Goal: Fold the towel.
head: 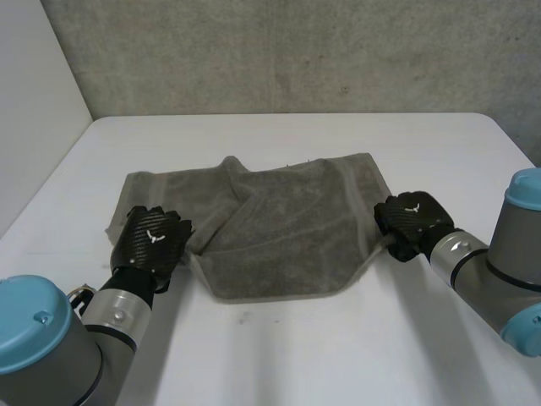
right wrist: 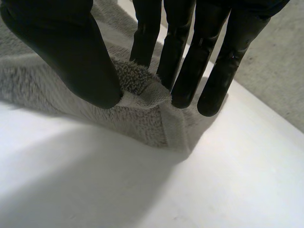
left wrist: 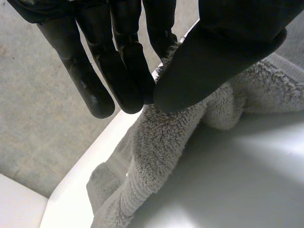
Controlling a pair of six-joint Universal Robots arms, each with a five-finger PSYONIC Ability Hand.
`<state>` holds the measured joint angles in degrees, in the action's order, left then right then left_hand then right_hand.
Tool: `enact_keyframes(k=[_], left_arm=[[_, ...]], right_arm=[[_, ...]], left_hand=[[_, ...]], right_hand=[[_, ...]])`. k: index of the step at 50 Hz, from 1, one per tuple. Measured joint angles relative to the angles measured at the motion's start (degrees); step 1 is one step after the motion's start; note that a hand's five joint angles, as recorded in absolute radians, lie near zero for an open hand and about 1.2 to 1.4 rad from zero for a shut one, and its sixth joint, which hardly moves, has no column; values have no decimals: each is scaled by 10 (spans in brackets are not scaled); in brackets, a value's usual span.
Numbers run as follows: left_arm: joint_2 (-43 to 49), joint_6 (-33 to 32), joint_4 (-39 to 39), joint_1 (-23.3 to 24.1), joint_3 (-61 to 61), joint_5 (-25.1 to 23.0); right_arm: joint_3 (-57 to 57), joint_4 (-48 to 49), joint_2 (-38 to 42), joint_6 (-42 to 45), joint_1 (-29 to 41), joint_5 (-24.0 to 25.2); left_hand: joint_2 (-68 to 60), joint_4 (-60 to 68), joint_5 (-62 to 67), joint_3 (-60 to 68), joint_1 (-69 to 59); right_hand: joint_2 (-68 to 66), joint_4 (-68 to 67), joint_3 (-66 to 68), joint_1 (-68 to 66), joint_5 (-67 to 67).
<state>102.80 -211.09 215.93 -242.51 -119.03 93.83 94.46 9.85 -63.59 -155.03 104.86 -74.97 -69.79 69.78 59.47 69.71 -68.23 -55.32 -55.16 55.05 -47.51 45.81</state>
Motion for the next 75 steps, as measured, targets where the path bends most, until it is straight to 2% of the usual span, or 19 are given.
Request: enact_keyframes(k=[4,9,14,26,34,35,38,40,41,42,45,49,54,57,59,60,61,64,75], left_arm=[[-6,0,0,5,-2,0],[-7,1,0,-1,-1,0],[-6,1,0,-4,-1,0],[-3,0,-10,-2,-10,3],[-4,5,-66,16,-24,5],[-4,6,-84,28,-23,6],[-5,8,-103,41,-21,6],[-10,7,-147,73,-12,7],[-12,7,-153,76,-9,7],[-16,6,-161,80,-4,7],[-30,4,-179,83,16,7],[-46,3,-193,61,47,2],[-51,2,-213,12,92,-19],[-43,2,-234,-25,125,-56],[-21,2,-254,-52,153,-101],[-21,2,-254,-52,153,-101],[-2,1,-268,-67,170,-129],[33,-1,-292,-85,199,-165],[128,-28,-329,-100,262,-201]], right_arm=[[3,1,11,0,0,6],[-3,3,38,5,0,18],[-4,2,38,12,0,16],[27,-5,-25,36,-38,8],[77,-25,-53,117,-99,8],[82,-26,-53,129,-107,7],[88,-27,-53,142,-115,7],[93,-28,-53,160,-127,8],[93,-27,-53,162,-128,8],[93,-26,-53,163,-129,9],[91,-22,-53,165,-130,10],[90,-17,-53,164,-130,12],[92,-14,-53,164,-129,15],[97,-13,-54,164,-128,18],[98,-13,-54,164,-128,19],[98,-13,-54,164,-128,19],[100,-13,-54,164,-128,19],[102,-13,-54,164,-127,20],[109,-13,-54,164,-125,22]], left_hand=[[0,0,0,0,0],[0,0,0,0,0],[0,0,0,0,0],[0,0,0,0,0],[3,-1,0,-2,0],[57,-57,-48,-56,34],[79,-78,-76,-77,74],[241,-233,-229,-240,227],[241,-233,-229,-240,227],[322,-317,-316,-315,310],[391,-389,-386,-390,372],[451,-453,-448,-450,430],[461,-462,-459,-460,441],[463,-464,-461,-462,441],[459,-460,-455,-458,441],[459,-460,-455,-458,441],[445,-445,-442,-445,433],[403,-405,-402,-402,389],[356,-356,-354,-356,341]], right_hand=[[-7,-8,10,-6,3],[-108,-117,117,-77,79],[-115,-131,127,-78,90],[-115,-131,127,-78,93],[-115,-131,127,-78,93],[-115,-131,127,-78,93],[-115,-131,127,-78,93],[-115,-131,127,-78,93],[-115,-131,127,-78,93],[-115,-131,127,-78,93],[-115,-131,127,-78,93],[-115,-131,127,-78,93],[-115,-131,127,-78,93],[-115,-131,127,-78,93],[-115,-131,127,-78,93],[-115,-131,127,-78,93],[-115,-131,127,-78,93],[-115,-131,127,-78,93],[-115,-131,127,-78,93]])
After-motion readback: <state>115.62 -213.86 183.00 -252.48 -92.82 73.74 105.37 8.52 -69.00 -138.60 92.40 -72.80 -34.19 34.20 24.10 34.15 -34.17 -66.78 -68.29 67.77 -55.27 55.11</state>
